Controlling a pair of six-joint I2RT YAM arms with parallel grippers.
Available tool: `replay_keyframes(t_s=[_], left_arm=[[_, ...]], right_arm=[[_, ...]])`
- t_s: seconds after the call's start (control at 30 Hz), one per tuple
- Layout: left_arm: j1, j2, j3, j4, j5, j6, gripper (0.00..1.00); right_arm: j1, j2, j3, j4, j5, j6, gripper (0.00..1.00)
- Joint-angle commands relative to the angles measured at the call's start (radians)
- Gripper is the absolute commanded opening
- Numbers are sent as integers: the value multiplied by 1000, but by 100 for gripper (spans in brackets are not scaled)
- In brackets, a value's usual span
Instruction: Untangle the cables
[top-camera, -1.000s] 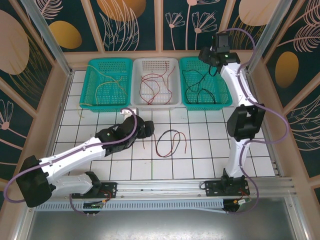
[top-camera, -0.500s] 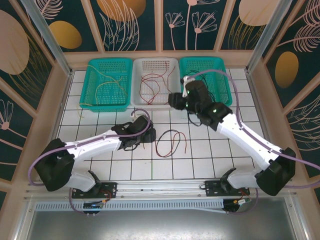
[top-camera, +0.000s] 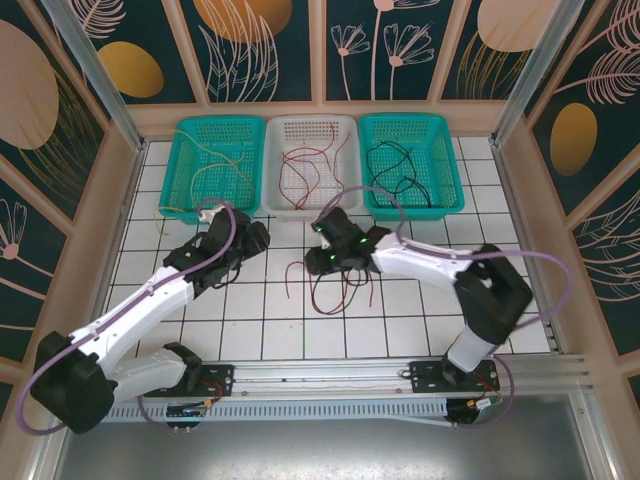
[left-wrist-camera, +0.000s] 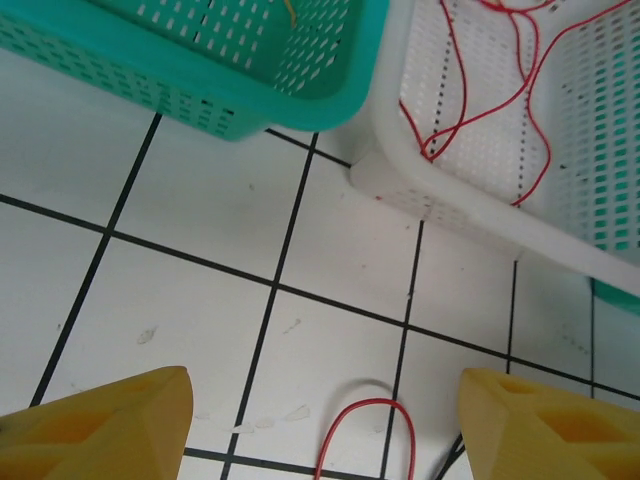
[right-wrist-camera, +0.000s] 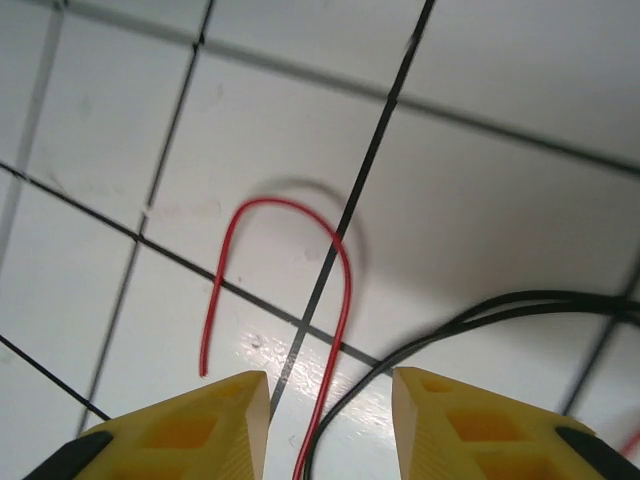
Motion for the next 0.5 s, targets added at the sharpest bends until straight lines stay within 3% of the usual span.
replay_keyframes(t_s=[0.0, 0.47], left_arm=[[24, -9, 31, -13, 9, 18, 69], [55, -27, 80, 22, 64, 47, 65]], right_arm=[[29, 77, 84, -17, -4, -25, 37], [100, 303, 241, -179, 256, -4, 31]])
